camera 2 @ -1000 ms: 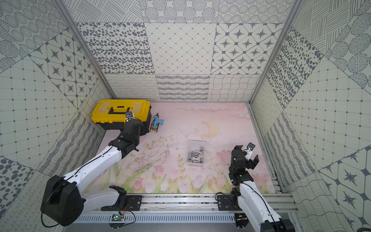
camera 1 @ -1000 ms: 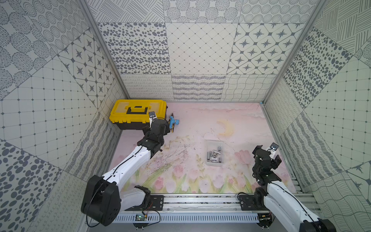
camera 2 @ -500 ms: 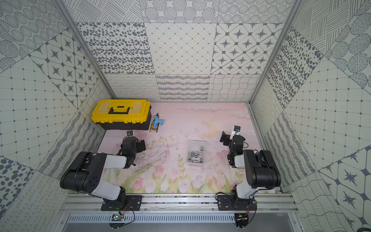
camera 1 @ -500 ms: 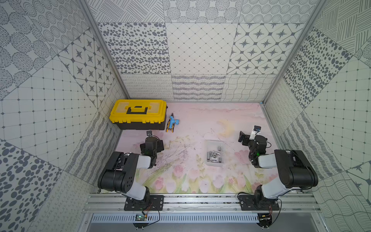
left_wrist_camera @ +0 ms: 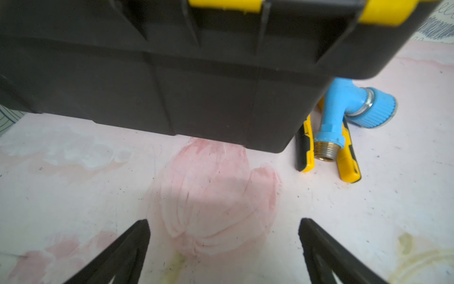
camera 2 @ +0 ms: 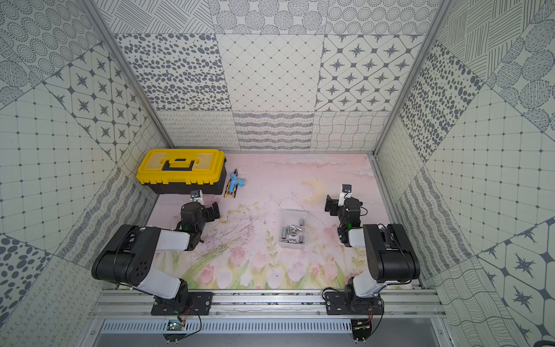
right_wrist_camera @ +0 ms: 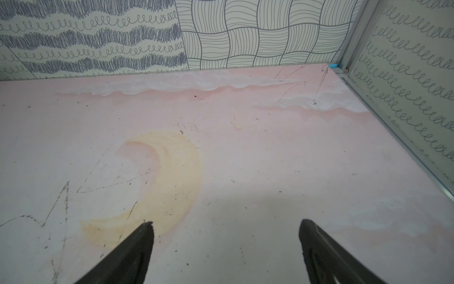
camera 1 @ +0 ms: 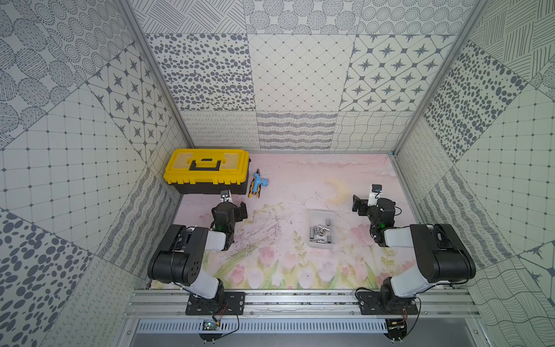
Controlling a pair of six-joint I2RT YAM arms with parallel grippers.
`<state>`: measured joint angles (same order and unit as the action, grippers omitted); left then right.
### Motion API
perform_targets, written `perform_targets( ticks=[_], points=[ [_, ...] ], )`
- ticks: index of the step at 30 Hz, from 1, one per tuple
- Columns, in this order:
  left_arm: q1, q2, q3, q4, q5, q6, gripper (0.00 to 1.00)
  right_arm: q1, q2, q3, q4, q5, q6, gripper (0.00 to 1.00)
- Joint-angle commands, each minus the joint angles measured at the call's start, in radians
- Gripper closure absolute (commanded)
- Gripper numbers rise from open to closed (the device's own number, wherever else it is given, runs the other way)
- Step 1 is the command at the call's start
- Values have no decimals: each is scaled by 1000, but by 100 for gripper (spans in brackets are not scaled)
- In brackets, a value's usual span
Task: Put the socket on the desktop into the storage box
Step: Reset both arms
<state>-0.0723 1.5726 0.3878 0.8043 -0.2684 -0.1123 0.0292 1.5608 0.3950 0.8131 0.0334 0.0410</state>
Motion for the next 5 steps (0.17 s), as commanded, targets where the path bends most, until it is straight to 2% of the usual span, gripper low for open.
perform_targets(
  ticks=[1,5],
  points=[
    [0,-2,7,68,29,16,0,4,-7,21,13,2,-13,3],
    [1,2,7,74,29,18,0,3,-8,16,18,-4,-14,3]
  ],
)
